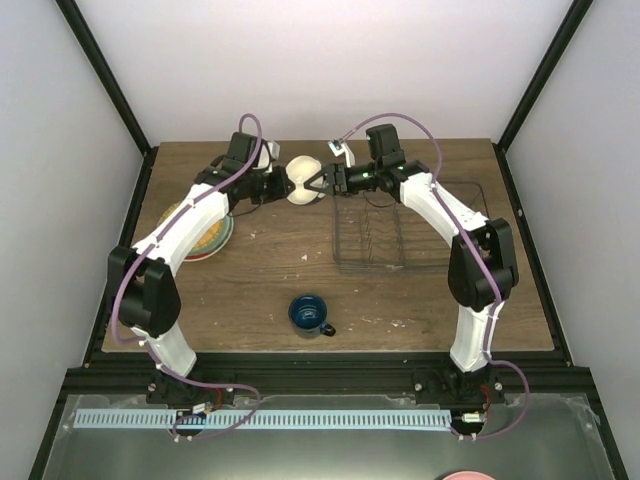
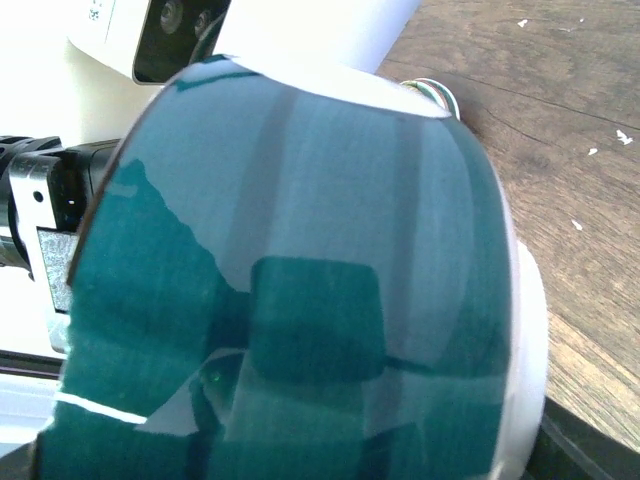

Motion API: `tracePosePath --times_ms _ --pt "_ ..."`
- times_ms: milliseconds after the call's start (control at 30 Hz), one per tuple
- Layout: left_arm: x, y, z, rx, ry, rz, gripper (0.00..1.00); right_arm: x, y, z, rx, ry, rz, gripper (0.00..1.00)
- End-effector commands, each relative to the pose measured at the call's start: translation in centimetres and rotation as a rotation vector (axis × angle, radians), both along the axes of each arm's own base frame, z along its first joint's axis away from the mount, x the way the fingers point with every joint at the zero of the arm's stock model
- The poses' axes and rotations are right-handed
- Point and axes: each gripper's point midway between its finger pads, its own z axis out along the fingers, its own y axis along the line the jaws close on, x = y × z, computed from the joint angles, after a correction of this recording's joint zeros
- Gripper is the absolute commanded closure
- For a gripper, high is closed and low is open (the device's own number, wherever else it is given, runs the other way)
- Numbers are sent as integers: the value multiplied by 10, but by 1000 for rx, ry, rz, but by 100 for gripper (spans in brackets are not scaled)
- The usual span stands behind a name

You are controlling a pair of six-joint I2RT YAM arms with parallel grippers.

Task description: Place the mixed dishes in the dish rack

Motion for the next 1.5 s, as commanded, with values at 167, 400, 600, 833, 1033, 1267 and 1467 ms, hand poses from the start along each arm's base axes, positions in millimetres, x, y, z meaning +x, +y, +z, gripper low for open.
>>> tracePosePath --times_ms 167,400,600,833,1033,1267,1467 --pt "1 -13 -11 -57 -9 -54 71 -6 4 17 17 -93 48 64" --pt "-1 -4 0 -39 -41 -42 41 14 -5 16 -90 -159 -39 65" --pt "-4 4 28 -62 -100 -41 14 25 -25 14 -200 -199 -138 66" --pt "-19 25 49 0 -109 -45 11 30 -62 16 -376 -264 -300 67" --pt "-33 61 50 116 -102 61 9 26 -112 38 -561 -341 -494 68" --pt "-35 55 43 96 -75 29 8 11 -187 41 -835 -349 -749 68" --pt "-35 47 28 102 -73 -37 7 -17 -247 12 -1088 -260 -925 69"
